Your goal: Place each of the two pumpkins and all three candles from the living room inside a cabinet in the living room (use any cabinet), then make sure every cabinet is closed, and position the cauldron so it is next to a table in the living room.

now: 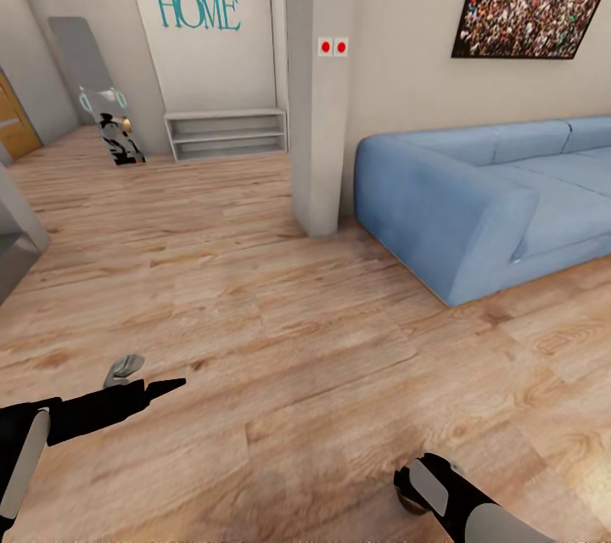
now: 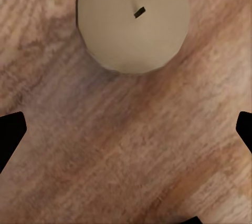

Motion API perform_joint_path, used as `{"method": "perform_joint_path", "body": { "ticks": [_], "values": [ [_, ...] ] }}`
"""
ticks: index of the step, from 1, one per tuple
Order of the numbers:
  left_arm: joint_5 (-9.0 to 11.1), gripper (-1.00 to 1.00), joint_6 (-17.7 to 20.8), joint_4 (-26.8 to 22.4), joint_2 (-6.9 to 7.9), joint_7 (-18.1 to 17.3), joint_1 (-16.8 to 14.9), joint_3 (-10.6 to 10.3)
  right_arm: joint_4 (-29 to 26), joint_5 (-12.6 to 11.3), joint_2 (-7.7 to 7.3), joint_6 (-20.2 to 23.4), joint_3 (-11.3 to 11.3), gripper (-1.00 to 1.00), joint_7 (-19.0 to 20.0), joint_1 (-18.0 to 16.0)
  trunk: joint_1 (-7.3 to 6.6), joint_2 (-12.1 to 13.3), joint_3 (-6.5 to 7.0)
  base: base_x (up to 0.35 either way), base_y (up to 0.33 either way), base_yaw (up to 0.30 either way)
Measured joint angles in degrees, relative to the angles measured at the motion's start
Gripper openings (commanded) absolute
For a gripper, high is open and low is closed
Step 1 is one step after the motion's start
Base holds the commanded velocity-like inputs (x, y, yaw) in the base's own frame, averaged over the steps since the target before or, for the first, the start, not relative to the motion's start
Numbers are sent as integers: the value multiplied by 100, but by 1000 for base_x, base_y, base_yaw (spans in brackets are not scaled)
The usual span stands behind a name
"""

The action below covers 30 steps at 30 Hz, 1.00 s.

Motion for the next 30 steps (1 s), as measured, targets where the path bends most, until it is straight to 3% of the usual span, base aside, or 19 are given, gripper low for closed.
{"method": "perform_joint_path", "body": {
  "ticks": [4,14,30],
  "values": [
    [-2,100,0,0,0,-1,0,0,0,0,0,0,0,100,0,0,88,-160,-72,0,0,0],
    [0,100,0,0,-4,-5,1,0,0,0,1,0,0,100,0,0,115,-176,-293,0,0,0],
    [1,100,1,0,-5,-6,6,8,0,0,15,-5,6,100,0,0,117,-178,-316,42,0,0]
  ]
}}
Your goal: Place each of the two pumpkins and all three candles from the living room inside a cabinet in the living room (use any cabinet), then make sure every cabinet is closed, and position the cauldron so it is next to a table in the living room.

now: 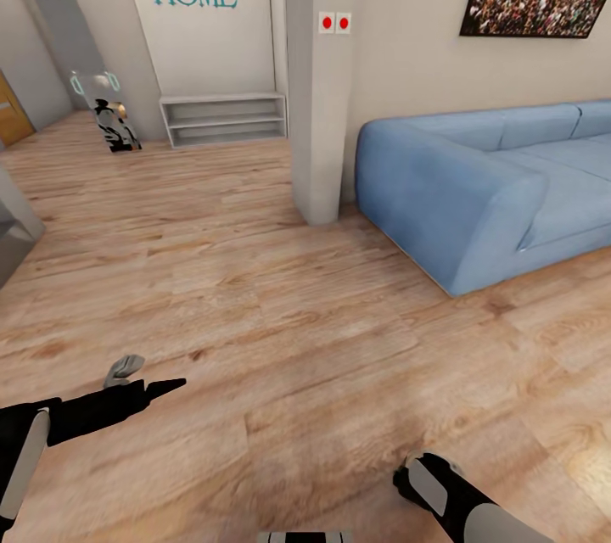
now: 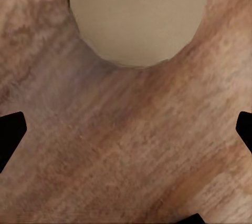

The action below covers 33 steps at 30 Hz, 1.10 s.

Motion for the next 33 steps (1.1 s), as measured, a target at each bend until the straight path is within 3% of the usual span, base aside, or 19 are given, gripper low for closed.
{"method": "perform_joint_path", "body": {
  "ticks": [18,33],
  "values": [
    [-15,100,0,0,-3,7,2,-7,0,9,1,-249,9,100,9,9,0,0,0,127,-32,0],
    [-16,100,0,0,-11,3,2,-13,0,9,-7,-256,9,100,9,9,0,0,0,22,-56,0]
  ]
}}
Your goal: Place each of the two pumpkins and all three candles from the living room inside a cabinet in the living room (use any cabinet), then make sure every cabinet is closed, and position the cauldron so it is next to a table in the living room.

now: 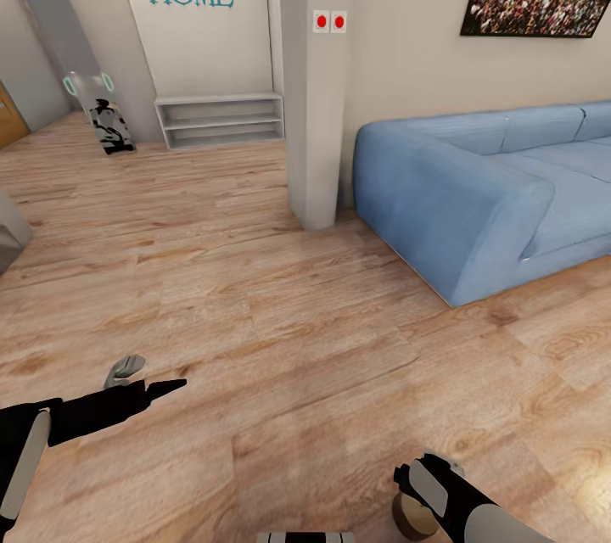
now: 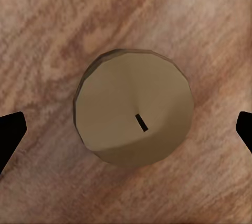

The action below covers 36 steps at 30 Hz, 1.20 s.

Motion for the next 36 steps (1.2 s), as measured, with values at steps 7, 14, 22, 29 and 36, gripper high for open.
{"method": "perform_joint_path", "body": {
  "ticks": [7,14,22,29,36],
  "values": [
    [3,100,-1,-2,2,-2,0,4,0,-1,22,-42,6,100,0,0,11,-5,-88,0,-1,0],
    [5,100,-1,-4,7,-4,0,5,0,0,11,-129,8,100,7,0,29,-14,-243,0,0,0],
    [9,100,0,-7,8,-4,0,5,-4,0,3,-165,9,100,33,0,39,-20,-332,0,0,0],
    [7,100,-1,-9,7,-3,0,5,-8,0,-9,-178,9,100,43,0,49,-25,-420,0,0,0],
    [7,100,-1,-25,7,-3,0,5,-9,-1,-12,-179,9,100,44,0,57,-29,-487,0,0,0]
  ]
}}
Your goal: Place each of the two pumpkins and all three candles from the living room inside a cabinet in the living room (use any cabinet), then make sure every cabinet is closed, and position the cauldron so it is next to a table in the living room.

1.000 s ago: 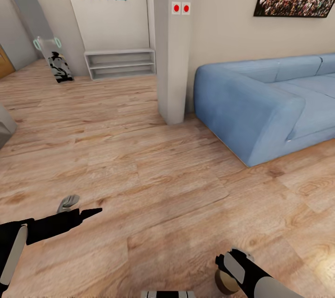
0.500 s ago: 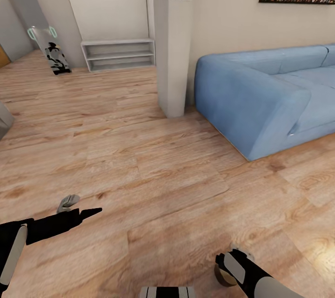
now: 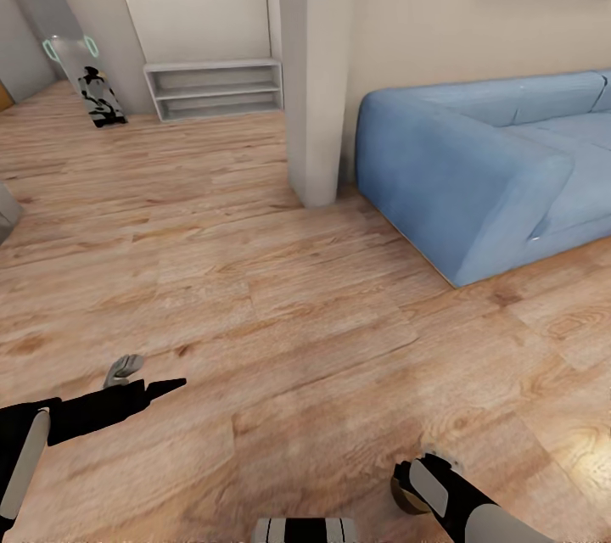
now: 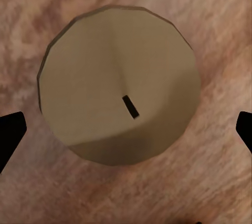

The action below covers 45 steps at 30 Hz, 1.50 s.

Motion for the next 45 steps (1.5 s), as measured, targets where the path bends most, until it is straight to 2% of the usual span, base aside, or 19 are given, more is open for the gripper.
{"method": "perform_joint_path", "body": {
  "ticks": [3,13,18,22,27,31,40,45],
  "values": [
    [0,100,0,-1,0,-1,0,0,0,0,15,0,0,100,0,1,8,-4,-66,0,0,0],
    [2,100,1,-1,0,-2,0,0,-8,1,42,0,7,100,8,4,7,-4,-67,0,0,0],
    [2,100,1,-1,-2,-2,0,-1,-195,6,52,6,47,100,307,-7,7,-4,-67,0,0,0],
    [2,100,1,-1,0,-2,0,0,-313,9,36,3,67,100,403,-56,7,-4,-67,0,0,0],
    [2,100,1,-1,0,-1,0,0,-339,13,4,0,77,100,419,-76,7,-4,-67,0,0,0],
    [-7,100,0,-1,-14,0,0,-4,-342,11,-18,0,79,100,421,-79,18,-9,-155,0,0,0],
    [-6,100,1,-1,-17,2,0,-8,-343,10,-45,-7,79,100,420,-79,18,-10,-156,0,0,0],
    [-6,100,1,-1,-18,1,0,-9,-338,10,-54,-69,79,100,414,-79,25,-14,-222,0,0,0]
  ]
}}
